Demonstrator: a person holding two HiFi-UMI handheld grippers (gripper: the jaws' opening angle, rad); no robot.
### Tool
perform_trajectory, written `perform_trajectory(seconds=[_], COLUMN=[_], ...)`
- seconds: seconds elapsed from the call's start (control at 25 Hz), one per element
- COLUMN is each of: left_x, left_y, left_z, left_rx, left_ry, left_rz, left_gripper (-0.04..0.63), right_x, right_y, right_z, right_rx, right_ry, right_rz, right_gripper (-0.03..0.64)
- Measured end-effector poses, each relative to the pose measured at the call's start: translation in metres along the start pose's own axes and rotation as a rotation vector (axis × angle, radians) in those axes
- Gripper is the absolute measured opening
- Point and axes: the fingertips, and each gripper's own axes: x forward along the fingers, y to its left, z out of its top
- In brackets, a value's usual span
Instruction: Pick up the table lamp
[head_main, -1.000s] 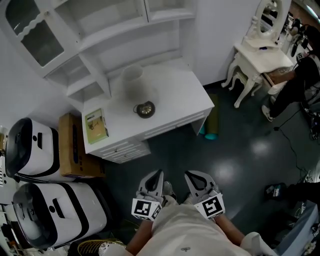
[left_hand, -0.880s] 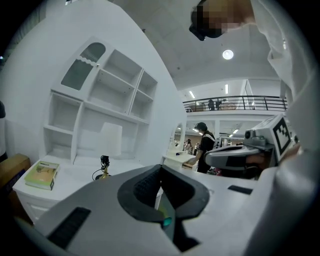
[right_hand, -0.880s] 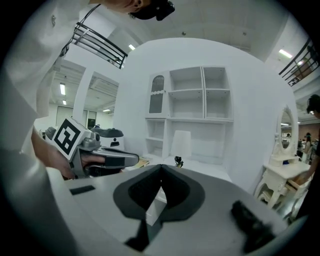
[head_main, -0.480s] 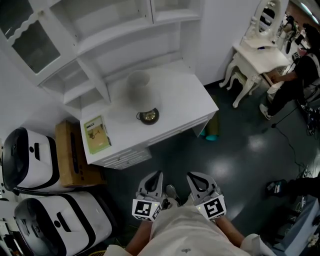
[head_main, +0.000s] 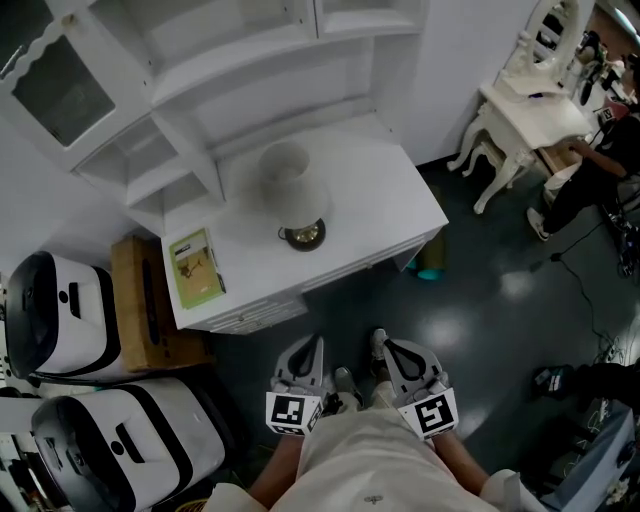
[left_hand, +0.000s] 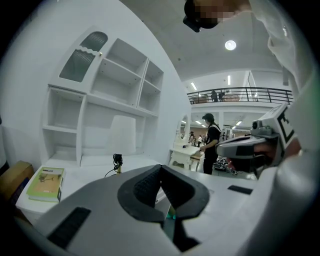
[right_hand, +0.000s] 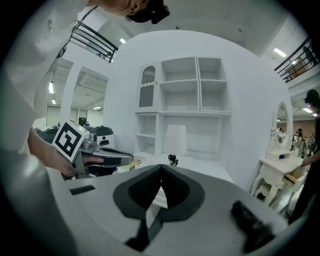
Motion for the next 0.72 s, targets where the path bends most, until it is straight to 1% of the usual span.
perform_trajectory(seconds=[0.16, 0.32, 0.52, 0.72], left_x=[0.016, 0.04, 0.071, 0.102], left_y=[0.005, 0.011, 0.016, 0.02], left_z=[0.007, 0.009, 0.017, 0.025], left_rx=[-0.016, -0.087, -0.081, -0.074], left_ry=[-0.002, 0.004, -0.001, 0.004], left_rz=[0.021, 0.03, 0.084, 0.145], left_gripper=[0.009, 0.009, 0.009, 0.009], right_x=[0.017, 0.035, 0.053, 0.07], right_y=[-0.019, -0.038, -0.074, -0.107], right_z=[0.009, 0.014, 0.019, 0.019], right_rx=[-0.004, -0.011, 0.001, 0.002], right_ry=[-0.022, -0.032, -0.053, -0.065], right_rz=[0.017, 0.05, 0.073, 0.119], right_gripper=[0.012, 0.012, 0.012, 0.012])
